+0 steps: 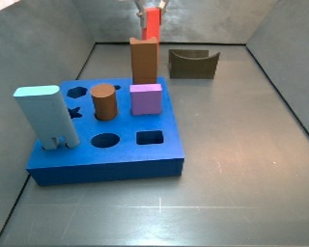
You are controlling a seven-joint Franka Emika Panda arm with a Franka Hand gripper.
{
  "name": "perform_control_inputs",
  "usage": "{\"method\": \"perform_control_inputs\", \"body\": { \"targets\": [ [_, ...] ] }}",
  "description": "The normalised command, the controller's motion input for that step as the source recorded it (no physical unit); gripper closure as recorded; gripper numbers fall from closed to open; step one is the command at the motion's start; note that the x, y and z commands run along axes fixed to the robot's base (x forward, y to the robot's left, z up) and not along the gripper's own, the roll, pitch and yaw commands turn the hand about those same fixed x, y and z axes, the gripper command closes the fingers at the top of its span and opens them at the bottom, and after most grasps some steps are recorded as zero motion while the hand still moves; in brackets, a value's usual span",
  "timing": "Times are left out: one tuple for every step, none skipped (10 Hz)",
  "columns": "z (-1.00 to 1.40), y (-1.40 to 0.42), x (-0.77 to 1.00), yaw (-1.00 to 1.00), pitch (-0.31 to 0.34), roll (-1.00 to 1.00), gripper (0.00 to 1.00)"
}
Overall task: Pick up the rectangle object. Move up. Move to above the board. Insert the rectangle object.
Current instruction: Move up, then move to above the board.
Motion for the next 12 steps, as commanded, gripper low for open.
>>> {"method": "perform_control_inputs", "body": {
  "targets": [
    [0.75,0.01,0.00,0.00,0.014,0.00,1.00],
    [0.57,0.01,0.00,-0.01,0.028,0.01,1.00],
    [0.47,0.01,0.00,-0.01,0.036,0.01,1.00],
    [0.22,0.01,0.01,-0.01,0.061,0.01,1.00],
    [1.00,0.39,0.05,-0.33,0.127,0.26,1.00],
    [1.00,0.41,0.06,-0.31,0.141,0.24,1.00],
    [1.00,0.35,0.05,-0.23,0.142,0.17,1.00],
    [1.00,0.30,0.05,-0.15,0.131,0.12,1.00],
    [1.00,0.26,0.04,-0.10,0.116,0.08,1.00],
    [0.98,0.21,0.03,-0.06,0.102,0.05,1.00],
    [0.83,0.14,0.02,-0.05,0.095,0.04,1.00],
    [0.64,0.08,0.01,-0.03,0.088,0.04,1.00]
  ]
}}
